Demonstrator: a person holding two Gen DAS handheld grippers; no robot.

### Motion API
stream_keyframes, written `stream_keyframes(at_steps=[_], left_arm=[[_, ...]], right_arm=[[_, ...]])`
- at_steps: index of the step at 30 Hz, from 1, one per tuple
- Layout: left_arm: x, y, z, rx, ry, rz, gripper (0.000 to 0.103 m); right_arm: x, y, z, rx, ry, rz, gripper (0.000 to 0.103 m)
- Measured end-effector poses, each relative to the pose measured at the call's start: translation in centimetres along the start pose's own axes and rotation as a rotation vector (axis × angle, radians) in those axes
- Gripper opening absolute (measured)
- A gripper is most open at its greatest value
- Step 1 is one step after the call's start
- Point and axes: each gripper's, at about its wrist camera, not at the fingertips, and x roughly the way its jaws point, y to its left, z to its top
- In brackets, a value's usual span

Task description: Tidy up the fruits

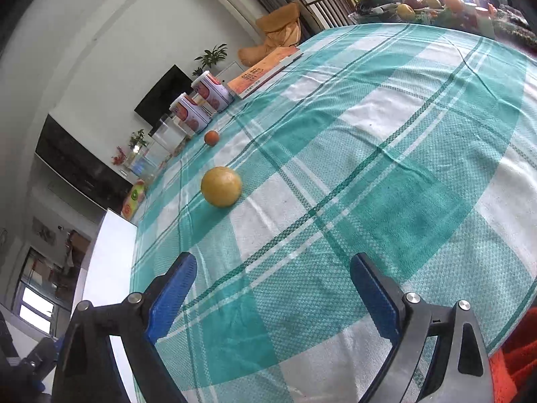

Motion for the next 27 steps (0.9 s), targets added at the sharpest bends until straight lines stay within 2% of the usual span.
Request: stream_keyframes(at_steps=[2,4,9,18,23,27], left_arm=[[2.6,-1.1,0.0,0.043,-0.011,0.101,0.094],[4.7,-1.1,-0.4,0.068,-0.004,0.168,0.094],[8.7,-0.6,-0.8,0.081,0.046,0.244,0.094],[11.0,-0.1,-0.9,0.091,0.068,0.287,0.094],[11.4,1.4,-1.2,0.018,0.08,0.224,0.095],[11.4,1.4,-1.2,0.006,0.078,0.232,0.096]], right_arm=[[0.2,0.1,-0.2,-0.001,0.007,0.012,0.093],[0.2,0.3,-0.5,-0.017,0.01,0.005,0.093],[0.7,0.8,-0.6,-0.051,0.005,0.012,0.093],[0.9,1.0,-0.9,-0.056,0.023,0.011,0.093],[1.4,2.1,-1.2,-0.117,0.044,0.009,0.093],[3.8,2.7,-0.3,-0.126,0.094,0.013,0.091]])
